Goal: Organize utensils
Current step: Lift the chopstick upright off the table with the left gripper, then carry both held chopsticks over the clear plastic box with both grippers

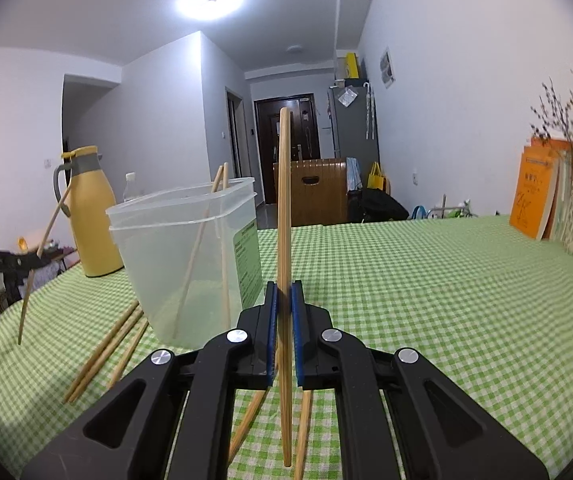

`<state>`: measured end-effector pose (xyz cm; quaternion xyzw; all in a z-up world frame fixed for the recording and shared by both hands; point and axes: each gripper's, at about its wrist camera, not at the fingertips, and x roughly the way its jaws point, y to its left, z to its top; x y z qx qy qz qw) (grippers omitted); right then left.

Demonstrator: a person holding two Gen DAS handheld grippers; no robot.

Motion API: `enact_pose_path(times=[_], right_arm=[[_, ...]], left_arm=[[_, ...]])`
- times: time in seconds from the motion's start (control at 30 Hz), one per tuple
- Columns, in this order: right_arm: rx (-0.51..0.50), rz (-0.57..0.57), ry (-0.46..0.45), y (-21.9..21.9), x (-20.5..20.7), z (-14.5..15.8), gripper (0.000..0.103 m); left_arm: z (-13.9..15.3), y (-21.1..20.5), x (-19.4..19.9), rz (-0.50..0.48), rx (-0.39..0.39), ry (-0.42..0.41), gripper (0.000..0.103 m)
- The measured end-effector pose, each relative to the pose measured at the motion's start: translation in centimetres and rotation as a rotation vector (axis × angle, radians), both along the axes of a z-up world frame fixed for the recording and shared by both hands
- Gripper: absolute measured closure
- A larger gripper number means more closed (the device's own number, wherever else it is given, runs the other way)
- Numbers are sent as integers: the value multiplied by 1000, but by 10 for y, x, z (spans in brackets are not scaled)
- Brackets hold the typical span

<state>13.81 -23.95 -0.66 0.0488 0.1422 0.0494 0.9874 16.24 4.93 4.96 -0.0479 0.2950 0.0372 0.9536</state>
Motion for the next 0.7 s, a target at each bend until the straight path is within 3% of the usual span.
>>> enact_pose_path(times=[0.37, 0.7], right_arm=[[-18, -4, -13, 8, -9, 15, 96], [9, -4, -67, 8, -7, 47, 96]], left_arm=[[21, -9, -20, -13, 19, -90, 99], [43, -25, -22, -59, 28, -149, 99]])
